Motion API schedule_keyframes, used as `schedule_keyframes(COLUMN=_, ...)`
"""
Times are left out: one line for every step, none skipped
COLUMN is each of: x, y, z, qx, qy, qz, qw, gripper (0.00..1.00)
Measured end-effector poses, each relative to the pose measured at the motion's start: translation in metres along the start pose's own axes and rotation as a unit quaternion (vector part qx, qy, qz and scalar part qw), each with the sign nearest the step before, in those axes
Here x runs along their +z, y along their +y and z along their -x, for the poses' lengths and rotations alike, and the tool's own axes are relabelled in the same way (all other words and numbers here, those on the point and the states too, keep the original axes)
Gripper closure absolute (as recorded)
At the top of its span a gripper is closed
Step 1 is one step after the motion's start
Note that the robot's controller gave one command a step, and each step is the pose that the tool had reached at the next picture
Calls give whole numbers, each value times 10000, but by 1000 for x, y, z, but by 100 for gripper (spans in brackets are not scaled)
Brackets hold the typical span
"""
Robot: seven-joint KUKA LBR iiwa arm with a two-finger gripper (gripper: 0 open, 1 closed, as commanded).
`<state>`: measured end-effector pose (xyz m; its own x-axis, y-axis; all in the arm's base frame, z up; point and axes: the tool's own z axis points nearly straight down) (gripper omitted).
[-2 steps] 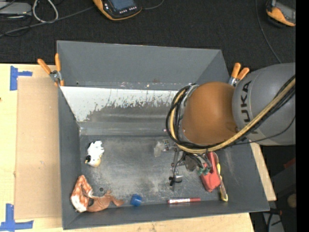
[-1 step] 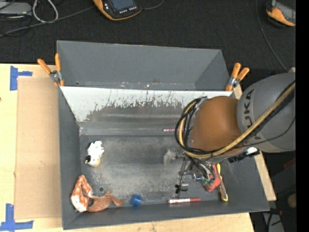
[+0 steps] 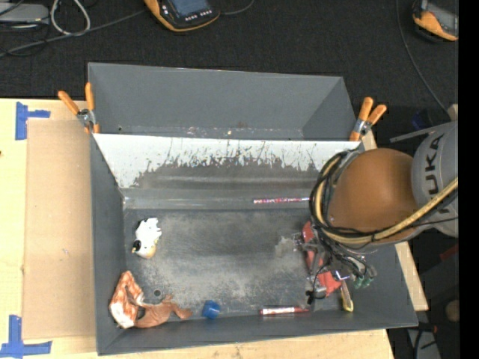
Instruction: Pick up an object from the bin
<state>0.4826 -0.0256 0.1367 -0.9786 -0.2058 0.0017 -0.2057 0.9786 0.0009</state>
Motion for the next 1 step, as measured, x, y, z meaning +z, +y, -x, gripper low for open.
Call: schedule_keyframes(x=-76, y=-33, z=64, qx=740, qy=30, qz=5, qw=9973, gripper=0)
